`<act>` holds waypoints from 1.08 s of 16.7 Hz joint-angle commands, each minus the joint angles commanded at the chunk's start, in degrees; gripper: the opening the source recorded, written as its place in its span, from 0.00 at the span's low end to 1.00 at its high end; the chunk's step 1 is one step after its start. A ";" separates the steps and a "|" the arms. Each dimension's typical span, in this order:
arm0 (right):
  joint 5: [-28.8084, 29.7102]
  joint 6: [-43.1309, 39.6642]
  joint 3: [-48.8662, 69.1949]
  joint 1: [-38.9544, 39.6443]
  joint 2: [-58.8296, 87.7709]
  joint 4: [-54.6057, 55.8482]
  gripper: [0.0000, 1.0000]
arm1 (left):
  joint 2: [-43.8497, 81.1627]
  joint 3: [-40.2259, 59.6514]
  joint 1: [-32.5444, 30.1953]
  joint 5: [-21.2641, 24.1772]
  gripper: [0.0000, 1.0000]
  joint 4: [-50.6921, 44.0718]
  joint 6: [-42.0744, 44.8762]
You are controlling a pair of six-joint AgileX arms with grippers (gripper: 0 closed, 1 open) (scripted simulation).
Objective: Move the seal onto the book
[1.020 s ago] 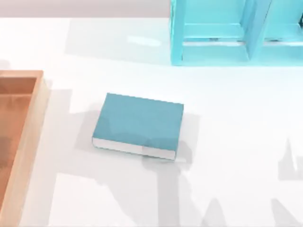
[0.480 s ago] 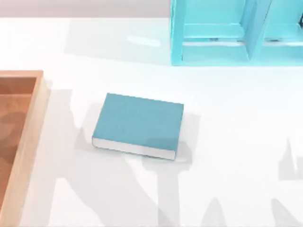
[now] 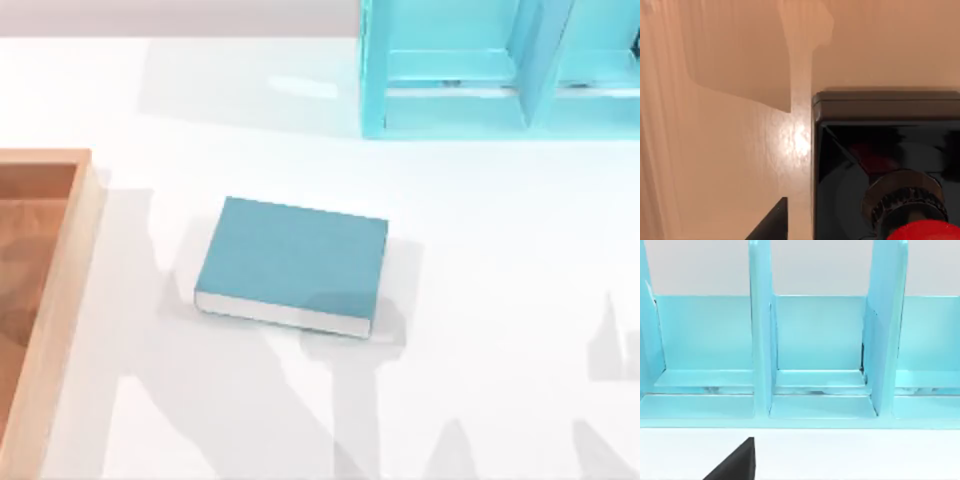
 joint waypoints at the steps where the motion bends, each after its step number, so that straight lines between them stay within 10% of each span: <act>1: 0.00 0.00 0.00 0.00 0.00 0.00 1.00 | 0.00 0.00 0.00 0.00 0.55 0.00 0.00; 8: 0.00 0.00 0.00 0.00 0.00 0.00 1.00 | 0.00 0.00 0.00 0.00 0.02 0.00 0.00; 18: 0.00 0.00 0.00 0.00 0.00 0.00 1.00 | -0.03 0.15 -0.21 -0.02 0.00 -0.15 -0.06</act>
